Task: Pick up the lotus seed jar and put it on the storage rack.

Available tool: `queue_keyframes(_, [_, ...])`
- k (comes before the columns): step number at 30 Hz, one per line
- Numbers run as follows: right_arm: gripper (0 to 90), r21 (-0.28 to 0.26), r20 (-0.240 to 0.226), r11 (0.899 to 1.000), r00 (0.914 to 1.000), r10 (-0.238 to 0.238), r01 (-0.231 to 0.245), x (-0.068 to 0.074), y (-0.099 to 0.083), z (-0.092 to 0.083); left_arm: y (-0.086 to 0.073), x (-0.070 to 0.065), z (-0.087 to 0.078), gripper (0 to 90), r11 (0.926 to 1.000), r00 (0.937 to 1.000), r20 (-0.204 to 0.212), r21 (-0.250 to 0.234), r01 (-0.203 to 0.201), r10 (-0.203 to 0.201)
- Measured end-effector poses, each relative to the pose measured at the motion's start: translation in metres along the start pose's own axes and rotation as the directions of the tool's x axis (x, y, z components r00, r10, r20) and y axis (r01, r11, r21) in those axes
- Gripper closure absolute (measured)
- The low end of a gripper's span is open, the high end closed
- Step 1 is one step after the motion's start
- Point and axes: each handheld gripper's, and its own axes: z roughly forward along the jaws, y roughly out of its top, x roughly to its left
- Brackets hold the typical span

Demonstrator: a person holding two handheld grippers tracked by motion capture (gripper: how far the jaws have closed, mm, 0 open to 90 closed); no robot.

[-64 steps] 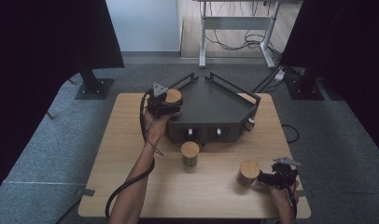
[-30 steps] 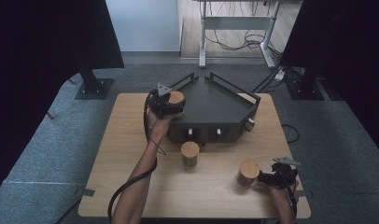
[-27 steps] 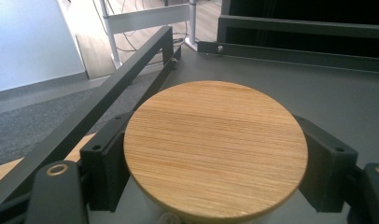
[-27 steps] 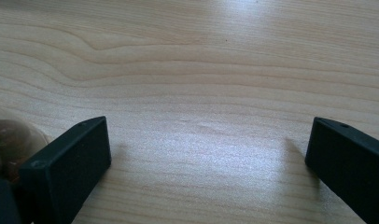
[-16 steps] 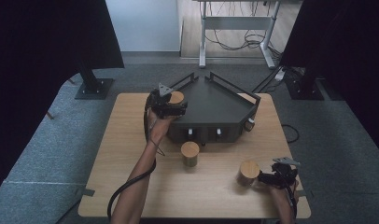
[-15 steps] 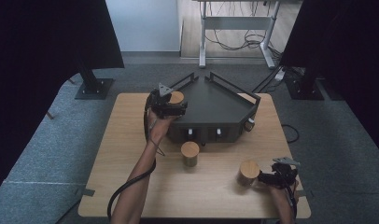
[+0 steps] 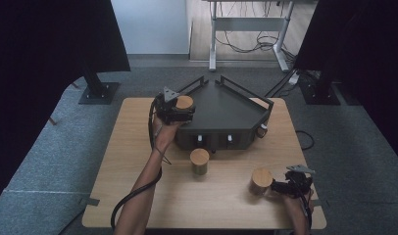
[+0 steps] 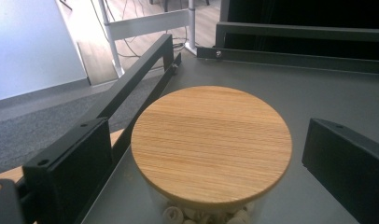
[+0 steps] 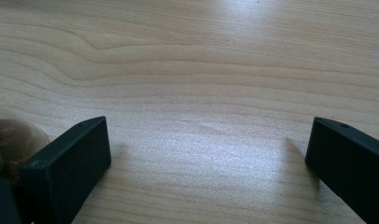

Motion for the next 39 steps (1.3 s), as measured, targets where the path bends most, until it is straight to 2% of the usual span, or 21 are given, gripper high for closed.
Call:
queue_keyframes(9, [0.0,0.0,-0.001,1.0,1.0,-0.001,0.001,0.0,0.0,0.0,0.002,0.0,-0.01,1.7,0.9998,0.9999,-0.006,-0.014,-0.012,0.012])
queue_keyframes(39, [0.0,0.0,-0.002,1.0,1.0,-0.002,0.002,0.0,0.0,0.0,-0.01,0.004,-0.04,2.1,0.9987,1.0,0.001,-0.051,0.0,0.0])
